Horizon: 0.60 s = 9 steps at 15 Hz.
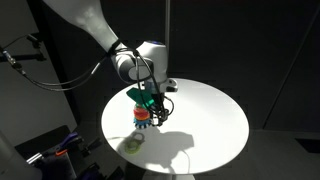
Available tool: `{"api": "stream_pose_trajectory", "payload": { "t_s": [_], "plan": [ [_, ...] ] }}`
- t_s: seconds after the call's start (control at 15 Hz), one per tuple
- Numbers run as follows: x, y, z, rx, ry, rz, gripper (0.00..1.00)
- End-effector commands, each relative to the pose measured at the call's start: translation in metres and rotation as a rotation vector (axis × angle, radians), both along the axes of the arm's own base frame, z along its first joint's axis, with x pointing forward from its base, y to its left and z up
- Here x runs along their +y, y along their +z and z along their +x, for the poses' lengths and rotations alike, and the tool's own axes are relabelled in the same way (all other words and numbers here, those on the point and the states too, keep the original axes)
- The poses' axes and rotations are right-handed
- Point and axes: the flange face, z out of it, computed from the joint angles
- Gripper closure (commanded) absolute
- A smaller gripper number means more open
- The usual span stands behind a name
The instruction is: Put the black and white circular object on the wooden object
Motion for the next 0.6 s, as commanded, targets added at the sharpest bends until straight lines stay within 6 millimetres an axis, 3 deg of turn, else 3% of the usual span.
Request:
{"api": "stream_pose_trajectory", "payload": {
  "t_s": [0.0, 0.53],
  "plan": [
    [0.013, 0.041, 0.008, -0.026, -0.011, 0.022, 0.58],
    [0.040, 0.105, 0.020, -0.070, 0.010, 0.091, 0.58]
  ]
}}
